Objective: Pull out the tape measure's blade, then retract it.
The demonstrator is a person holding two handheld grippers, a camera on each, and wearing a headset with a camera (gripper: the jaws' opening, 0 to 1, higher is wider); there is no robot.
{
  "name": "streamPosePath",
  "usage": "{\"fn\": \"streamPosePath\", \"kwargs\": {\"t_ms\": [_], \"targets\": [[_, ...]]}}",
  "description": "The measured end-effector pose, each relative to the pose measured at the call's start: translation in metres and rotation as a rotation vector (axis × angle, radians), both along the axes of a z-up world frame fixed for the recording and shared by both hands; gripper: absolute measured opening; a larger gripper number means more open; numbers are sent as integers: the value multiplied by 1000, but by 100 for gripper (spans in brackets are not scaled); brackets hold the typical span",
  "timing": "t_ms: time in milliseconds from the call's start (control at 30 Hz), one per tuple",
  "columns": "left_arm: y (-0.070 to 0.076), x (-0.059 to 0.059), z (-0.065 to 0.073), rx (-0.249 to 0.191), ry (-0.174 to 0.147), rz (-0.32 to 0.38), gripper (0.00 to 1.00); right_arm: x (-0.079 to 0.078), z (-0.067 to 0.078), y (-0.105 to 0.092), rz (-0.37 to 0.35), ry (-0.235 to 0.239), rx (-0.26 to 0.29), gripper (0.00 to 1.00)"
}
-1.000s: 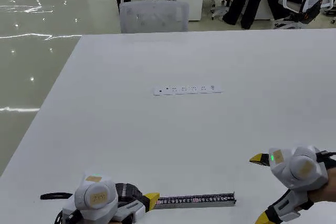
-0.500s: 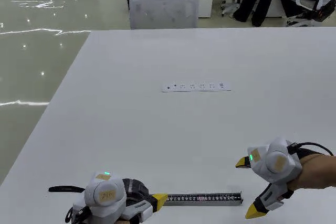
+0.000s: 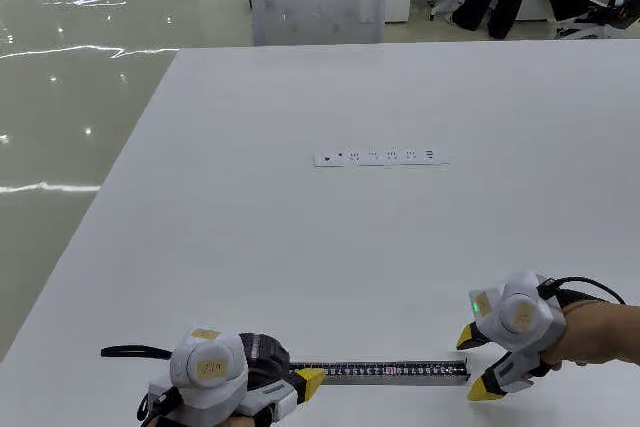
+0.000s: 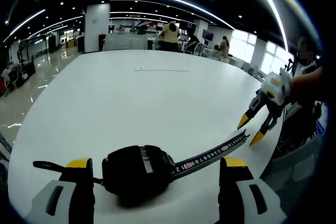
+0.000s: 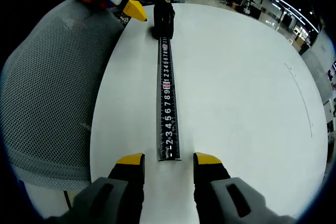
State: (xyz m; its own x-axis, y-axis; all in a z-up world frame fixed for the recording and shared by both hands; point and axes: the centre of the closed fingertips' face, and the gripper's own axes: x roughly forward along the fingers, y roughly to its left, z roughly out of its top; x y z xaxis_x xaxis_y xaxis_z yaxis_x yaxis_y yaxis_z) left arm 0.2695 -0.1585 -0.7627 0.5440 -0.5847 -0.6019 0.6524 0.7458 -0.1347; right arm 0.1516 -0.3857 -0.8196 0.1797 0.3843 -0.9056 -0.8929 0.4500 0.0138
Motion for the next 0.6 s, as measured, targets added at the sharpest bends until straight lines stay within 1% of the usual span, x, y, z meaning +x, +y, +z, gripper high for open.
{"fn": "streamPosePath", "kwargs": {"t_ms": [100,200,233,267,333,433,500,600], "targets": [[-1,-1,0,0,1,-3,96,1,0,1,-22,4,9,32],[-2,0,0,-14,11,11,96,4,0,3,-22,-2,13,25],[-1,2,2,-25,9,28,96,4,0,4,-26,1,17,23],[-1,5,4,-35,-4,37,96,4,0,4,-27,2,18,23],[0,5,4,-31,1,38,96,2,-1,4,-25,6,8,24],[-1,4,2,-35,16,41,96,4,-2,3,-18,-3,1,19],[-1,3,3,-35,11,39,96,1,-2,2,-18,-3,5,16],[-2,3,2,-34,11,31,96,1,-2,2,-15,-3,2,15]]}}
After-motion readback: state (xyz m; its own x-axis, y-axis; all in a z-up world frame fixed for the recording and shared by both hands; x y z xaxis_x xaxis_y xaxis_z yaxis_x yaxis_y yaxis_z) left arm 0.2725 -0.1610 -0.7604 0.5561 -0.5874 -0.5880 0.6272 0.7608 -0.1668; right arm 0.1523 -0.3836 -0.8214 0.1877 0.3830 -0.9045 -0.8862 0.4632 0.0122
